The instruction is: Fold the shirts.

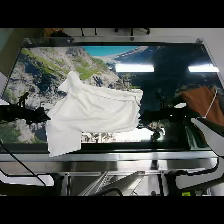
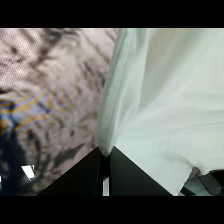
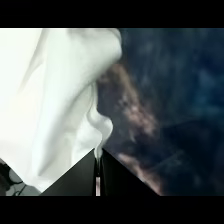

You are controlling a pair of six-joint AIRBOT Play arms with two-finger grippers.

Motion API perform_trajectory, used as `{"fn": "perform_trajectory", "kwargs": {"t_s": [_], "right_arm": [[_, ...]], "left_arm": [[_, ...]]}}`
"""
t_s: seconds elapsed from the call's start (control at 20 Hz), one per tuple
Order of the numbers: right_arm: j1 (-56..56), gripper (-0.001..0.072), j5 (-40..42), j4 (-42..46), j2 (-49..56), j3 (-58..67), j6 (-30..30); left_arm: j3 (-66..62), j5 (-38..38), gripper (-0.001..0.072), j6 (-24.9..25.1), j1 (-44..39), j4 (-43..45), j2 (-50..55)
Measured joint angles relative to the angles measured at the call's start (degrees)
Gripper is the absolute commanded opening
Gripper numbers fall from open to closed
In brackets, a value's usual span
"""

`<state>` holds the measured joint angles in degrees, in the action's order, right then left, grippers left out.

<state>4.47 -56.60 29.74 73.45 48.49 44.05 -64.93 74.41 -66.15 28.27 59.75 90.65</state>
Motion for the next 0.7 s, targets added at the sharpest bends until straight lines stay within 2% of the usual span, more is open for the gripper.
{"fn": "perform_trajectory", "kwargs": {"t_s": [0.15, 0.3, 0.55, 0.7], "right_arm": [[0.6, 0.0019, 0.0, -4.0, -1.7, 2.8, -2.4], [4.2, 0.0019, -4.9, -10.7, -9.0, 9.7, -4.0], [17.4, 0.0018, -8.1, -22.6, -26.8, 29.0, -5.9], [25.9, 0.0017, -4.8, -24.9, -35.4, 40.3, -6.4]], "left_arm": [[0.0, 1.4, 0.0017, 0.3, 0.8, -4.1, -0.9], [-1.2, 4.9, 0.0017, 2.7, 3.1, -15.9, -5.6], [-12.3, 12.3, 0.0017, 5.2, 9.4, -50.5, -19.1], [-20.1, 9.9, 0.0017, 5.7, 15.2, -70.1, -28.3]]}}
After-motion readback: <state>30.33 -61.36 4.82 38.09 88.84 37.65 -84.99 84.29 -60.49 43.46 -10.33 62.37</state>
